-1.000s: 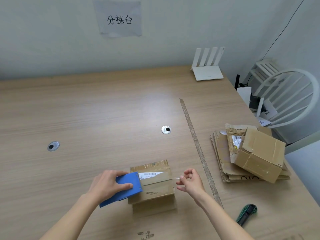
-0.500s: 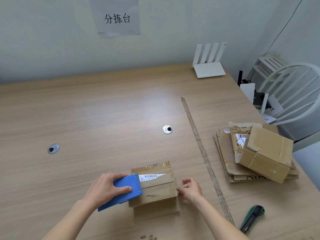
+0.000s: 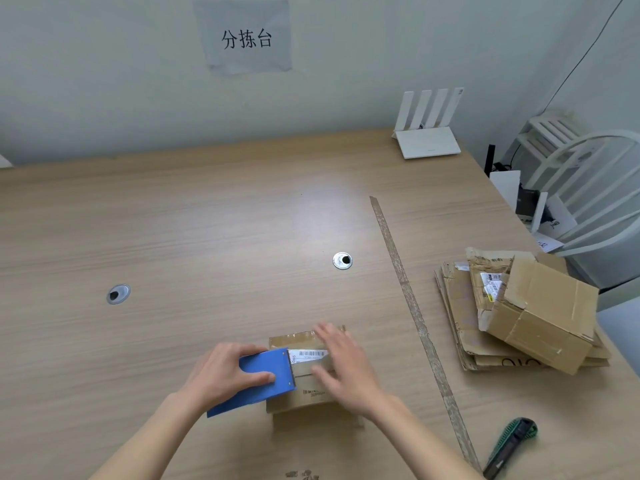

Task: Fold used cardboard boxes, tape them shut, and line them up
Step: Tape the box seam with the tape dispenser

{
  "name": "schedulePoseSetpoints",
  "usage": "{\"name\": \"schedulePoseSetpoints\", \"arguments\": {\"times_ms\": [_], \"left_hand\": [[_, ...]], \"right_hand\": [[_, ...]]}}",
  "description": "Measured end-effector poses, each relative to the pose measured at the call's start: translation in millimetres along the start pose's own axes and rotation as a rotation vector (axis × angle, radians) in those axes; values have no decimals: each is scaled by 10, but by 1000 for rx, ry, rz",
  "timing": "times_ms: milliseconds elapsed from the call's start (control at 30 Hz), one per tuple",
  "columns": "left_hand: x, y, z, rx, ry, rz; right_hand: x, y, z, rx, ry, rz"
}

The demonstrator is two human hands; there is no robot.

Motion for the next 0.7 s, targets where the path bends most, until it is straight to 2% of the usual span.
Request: {"name": "schedulePoseSetpoints", "arguments": {"times_ms": [67,100,133,200,267,700], "left_hand": [[19,8,-12,3,-4,-9],[29,14,-23,3,-4,-10],[39,23,-35,4,-1,-8],[48,40,-59,16,31,7],[38,62,-95,33,85,23],[468,41,-478,137,224,3]], "right_hand": [[-18,63,179,224,-118,-32],[-62,75,258,275,-178,-37],[-108,81,329,286,-243,-41],[-174,82,422,200,-379,-54],[-183,72,469,175,-428,2],[-121,58,467,293,-407,102]]}}
Point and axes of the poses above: each hand's wrist, its own y-axis towards the middle knuckle, its own z-axis out of the palm, x = y × z, the point moved 3 cm from there along y, towards the middle knuckle, and after that the axes turned 10 degrees about x, right-handed, at the moved point
